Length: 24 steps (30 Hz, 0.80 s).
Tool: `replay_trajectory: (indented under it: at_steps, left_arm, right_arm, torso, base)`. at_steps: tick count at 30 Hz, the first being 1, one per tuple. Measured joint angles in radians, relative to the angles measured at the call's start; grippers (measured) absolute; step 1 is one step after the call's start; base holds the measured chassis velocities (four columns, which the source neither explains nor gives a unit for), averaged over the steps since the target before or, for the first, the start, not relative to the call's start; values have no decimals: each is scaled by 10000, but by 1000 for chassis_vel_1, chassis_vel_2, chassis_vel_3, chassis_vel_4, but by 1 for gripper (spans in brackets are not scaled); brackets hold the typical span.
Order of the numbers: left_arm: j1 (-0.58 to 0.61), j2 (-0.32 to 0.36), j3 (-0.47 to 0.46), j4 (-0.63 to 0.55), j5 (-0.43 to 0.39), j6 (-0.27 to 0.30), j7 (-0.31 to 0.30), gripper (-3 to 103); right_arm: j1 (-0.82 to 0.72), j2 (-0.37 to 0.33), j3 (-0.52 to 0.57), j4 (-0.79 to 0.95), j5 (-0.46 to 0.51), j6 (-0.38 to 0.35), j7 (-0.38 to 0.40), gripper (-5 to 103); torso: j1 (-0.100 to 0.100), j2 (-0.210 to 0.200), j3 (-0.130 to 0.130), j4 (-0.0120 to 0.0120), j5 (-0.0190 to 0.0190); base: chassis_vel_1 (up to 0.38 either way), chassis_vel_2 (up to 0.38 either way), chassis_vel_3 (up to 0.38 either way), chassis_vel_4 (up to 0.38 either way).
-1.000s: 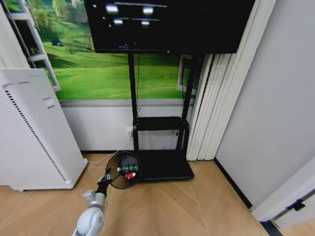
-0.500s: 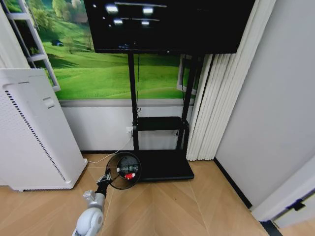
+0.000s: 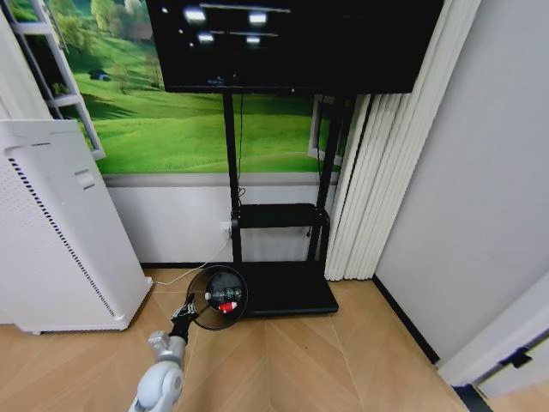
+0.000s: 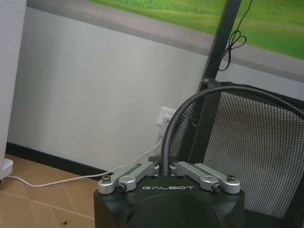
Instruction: Pick up the trash bin and place the garbage on the floor into it.
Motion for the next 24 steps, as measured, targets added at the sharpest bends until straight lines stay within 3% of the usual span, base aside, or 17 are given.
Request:
replay_trajectory:
  at_steps: [1, 4, 5, 7, 15, 18, 24]
  left_arm:
    - [0, 0, 0, 0, 0, 0, 0, 3]
    - [-120, 2, 188, 357, 265, -9, -31, 3]
    - [-120, 2, 188, 357, 265, -9, -31, 3]
    - [-99, -49, 300, 602, 426, -60, -12, 3]
    - [-306, -453, 652, 1188, 823, -171, 9, 3]
    - [-444, -726, 949, 1363, 1025, -138, -96, 3]
    - [-580, -1144, 1287, 1780, 1533, -136, -207, 3]
  right_arm:
    - [0, 0, 0, 0, 0, 0, 0, 3]
    - [56, -174, 173, 245, 1992, 0, -783, 3]
    - [56, -174, 173, 245, 1992, 0, -783, 3]
    - [162, -248, 228, 439, 3251, 0, -1139, 3]
    - [617, -314, 243, 834, 4874, 0, -1839, 3]
    - [478, -350, 298, 1830, 5844, -1, -2204, 3]
    - [673, -110, 346, 2248, 6588, -12, -2272, 3]
  torso:
    - [0, 0, 0, 0, 0]
    - [0, 0, 0, -1, 1]
    - [0, 0, 0, -1, 1]
    - [0, 0, 0, 1, -2]
    - [1, -1, 1, 2, -1]
    - [0, 0, 0, 0, -1]
    - [1, 0, 0, 2, 0]
  base:
    - [0, 0, 0, 0]
    - [0, 0, 0, 0]
    - [0, 0, 0, 0]
    - [0, 0, 0, 0]
    - [0, 0, 0, 0]
    - [0, 0, 0, 0]
    - [0, 0, 0, 0]
